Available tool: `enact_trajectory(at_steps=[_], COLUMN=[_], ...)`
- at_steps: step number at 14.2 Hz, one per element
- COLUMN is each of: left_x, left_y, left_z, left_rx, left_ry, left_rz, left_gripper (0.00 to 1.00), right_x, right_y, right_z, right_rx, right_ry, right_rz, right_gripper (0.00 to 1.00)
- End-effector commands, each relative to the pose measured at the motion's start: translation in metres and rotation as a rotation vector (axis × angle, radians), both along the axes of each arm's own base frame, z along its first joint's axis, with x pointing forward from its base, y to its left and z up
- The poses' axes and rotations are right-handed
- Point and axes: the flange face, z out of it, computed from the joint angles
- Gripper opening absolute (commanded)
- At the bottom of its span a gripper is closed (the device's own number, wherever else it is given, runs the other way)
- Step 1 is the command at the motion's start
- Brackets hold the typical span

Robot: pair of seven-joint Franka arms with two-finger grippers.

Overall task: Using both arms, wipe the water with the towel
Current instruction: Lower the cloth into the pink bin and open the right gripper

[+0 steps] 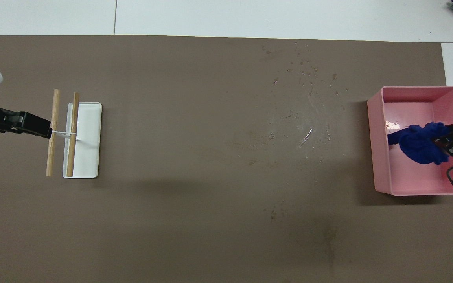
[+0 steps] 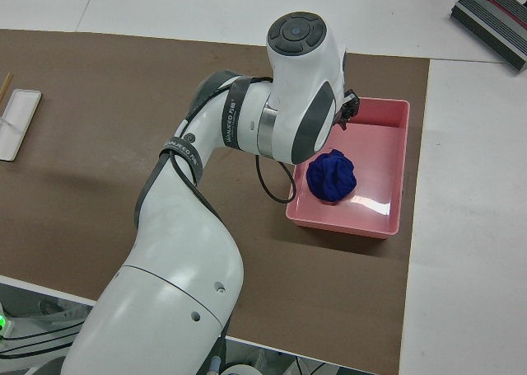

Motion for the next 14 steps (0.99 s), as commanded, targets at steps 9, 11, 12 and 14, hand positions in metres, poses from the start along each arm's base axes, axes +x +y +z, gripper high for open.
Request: enact_trajectory(at_steps=[9,11,12,14], left_x=[-0.006,-0.006,-0.006,-0.006], left_y=[0.003,0.003,0.003,0.003], left_z=[0.001,0.001,0.001,0.001], left_rx=[-0.003,-0.003,-0.003,-0.003], left_ry=[-0.009,-0.011,-0.011,-0.009], left_rz=[-0.003,-0.003,-0.003,-0.003], left_gripper=[1.00,1.00,1.00,1.00], right_x=[-0.015,-0.015,-0.014,-0.015], right_y=[0.146,0.148,0.146,0.149], right_z=[0.144,0.144,0.143,0.149], right_rx=[0.116,0.121,0.120,0.118], right_ry=[0.114,0.114,0.115,0.110], right_rz=[-0.463,-0.465,-0.472,-0.465], right_gripper=[1.00,1.00,1.00,1.00])
